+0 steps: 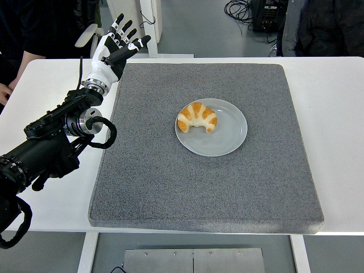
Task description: Place the bread on the plate
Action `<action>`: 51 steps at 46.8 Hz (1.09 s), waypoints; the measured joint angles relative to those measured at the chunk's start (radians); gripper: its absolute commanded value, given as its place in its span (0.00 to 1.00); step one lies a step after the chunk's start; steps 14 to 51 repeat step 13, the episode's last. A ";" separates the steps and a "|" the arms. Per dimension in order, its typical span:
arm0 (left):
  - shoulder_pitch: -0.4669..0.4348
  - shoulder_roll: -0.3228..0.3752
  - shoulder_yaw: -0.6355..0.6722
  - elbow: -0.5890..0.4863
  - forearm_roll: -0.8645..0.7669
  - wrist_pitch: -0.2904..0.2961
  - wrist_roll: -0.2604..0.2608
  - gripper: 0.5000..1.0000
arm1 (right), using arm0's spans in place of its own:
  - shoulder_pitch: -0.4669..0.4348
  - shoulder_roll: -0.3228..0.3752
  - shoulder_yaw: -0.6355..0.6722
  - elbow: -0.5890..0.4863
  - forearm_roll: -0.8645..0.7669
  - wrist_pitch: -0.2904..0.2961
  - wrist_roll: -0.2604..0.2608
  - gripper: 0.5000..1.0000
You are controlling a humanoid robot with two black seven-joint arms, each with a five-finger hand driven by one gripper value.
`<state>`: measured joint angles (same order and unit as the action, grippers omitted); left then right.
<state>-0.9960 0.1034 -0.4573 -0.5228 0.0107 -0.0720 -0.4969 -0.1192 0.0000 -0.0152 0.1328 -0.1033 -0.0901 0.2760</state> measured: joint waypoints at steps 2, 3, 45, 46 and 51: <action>0.001 0.000 0.001 0.000 0.000 0.000 -0.001 0.95 | 0.004 0.000 0.000 0.000 0.000 0.000 0.000 1.00; 0.003 0.000 0.001 0.000 0.000 0.000 -0.001 0.95 | 0.006 0.000 0.001 0.000 0.000 -0.001 0.000 1.00; 0.015 0.002 0.002 0.000 0.001 0.000 -0.003 0.95 | 0.013 0.000 0.010 -0.003 0.000 -0.002 0.000 1.00; 0.015 0.002 0.002 0.000 0.001 0.000 -0.003 0.95 | 0.013 0.000 0.010 -0.003 0.000 -0.002 0.000 1.00; 0.015 0.002 0.002 0.000 0.001 0.000 -0.003 0.95 | 0.013 0.000 0.010 -0.003 0.000 -0.002 0.000 1.00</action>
